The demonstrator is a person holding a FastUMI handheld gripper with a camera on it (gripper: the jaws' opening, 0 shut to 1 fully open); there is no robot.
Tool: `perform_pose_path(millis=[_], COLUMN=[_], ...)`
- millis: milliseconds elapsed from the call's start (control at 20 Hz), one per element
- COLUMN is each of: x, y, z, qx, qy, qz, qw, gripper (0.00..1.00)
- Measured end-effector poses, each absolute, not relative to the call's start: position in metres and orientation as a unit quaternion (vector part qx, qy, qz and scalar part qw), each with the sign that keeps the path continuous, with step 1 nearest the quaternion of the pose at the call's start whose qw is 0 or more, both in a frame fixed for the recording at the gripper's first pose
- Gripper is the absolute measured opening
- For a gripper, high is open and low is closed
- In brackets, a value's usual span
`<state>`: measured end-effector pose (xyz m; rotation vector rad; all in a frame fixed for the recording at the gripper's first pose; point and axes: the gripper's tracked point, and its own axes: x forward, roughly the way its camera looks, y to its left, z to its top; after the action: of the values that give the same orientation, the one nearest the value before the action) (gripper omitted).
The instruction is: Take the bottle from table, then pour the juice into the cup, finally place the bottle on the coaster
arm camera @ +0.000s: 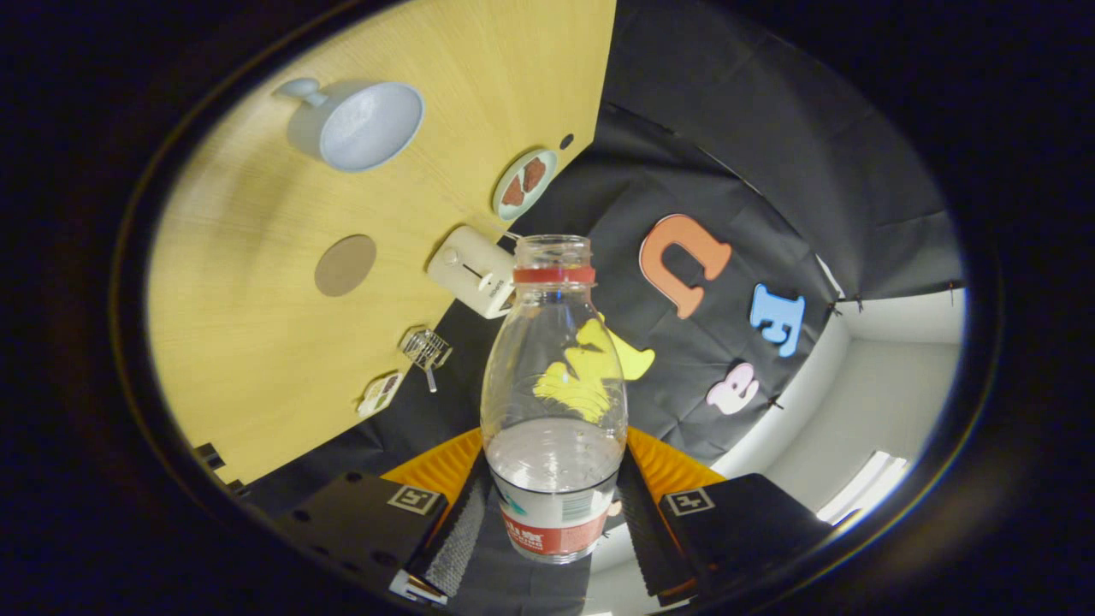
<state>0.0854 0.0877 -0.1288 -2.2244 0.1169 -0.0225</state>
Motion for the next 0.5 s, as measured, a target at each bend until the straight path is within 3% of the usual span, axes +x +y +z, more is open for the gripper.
perform_pose_path(millis=[500], x=[0.0843], y=[0.0899], z=[-0.1318], qx=[-0.894], qy=[0.046], qz=[-0.006], qw=[0.446], gripper=[0.81])
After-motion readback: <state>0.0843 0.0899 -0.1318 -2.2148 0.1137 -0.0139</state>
